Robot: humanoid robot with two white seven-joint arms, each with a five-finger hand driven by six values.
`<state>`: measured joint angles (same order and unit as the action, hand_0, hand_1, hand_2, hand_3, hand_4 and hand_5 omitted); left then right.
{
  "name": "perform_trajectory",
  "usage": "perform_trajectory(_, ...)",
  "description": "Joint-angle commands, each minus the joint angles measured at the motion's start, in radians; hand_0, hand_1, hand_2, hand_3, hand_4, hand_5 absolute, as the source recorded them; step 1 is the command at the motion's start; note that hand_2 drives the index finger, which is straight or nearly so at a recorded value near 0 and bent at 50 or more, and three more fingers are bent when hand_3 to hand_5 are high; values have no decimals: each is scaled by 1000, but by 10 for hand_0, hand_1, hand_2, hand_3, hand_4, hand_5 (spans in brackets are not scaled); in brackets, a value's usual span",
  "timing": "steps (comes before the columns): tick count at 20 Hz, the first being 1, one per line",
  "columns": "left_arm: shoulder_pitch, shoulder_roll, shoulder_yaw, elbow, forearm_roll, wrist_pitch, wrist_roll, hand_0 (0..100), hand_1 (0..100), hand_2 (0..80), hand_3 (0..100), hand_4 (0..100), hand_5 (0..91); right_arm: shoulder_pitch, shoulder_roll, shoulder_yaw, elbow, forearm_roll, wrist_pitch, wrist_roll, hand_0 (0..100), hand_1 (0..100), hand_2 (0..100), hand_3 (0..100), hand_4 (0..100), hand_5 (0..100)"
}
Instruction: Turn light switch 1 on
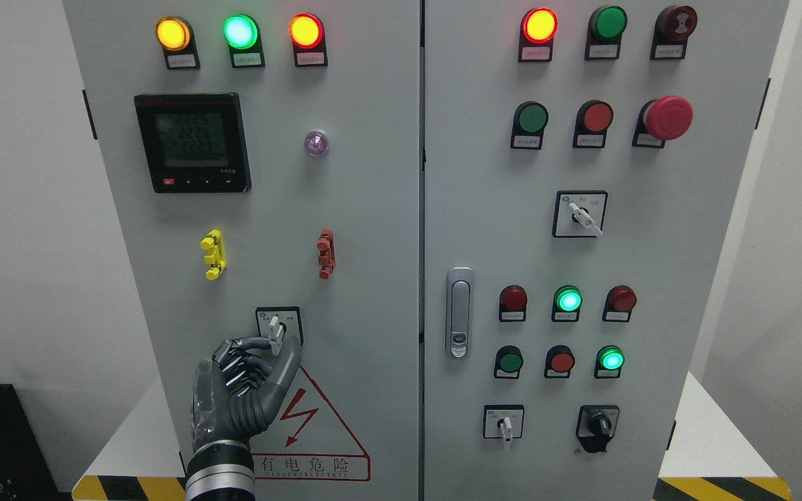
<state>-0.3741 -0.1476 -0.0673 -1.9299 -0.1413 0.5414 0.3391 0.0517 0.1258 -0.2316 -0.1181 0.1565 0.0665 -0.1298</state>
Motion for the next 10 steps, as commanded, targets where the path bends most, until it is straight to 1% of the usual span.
perform_trajectory(1,-9,-1,0,8,-1,2,0,150,709,526,854,915,877,0,0,0,0,0,-1,-1,307,0,0,0,0,0)
perform_trajectory(10,-19,-3,0,8,-4,22,1,156,687,536,864,927,878,0,0,0,0,0,-1,-1,307,0,0,0,0,0)
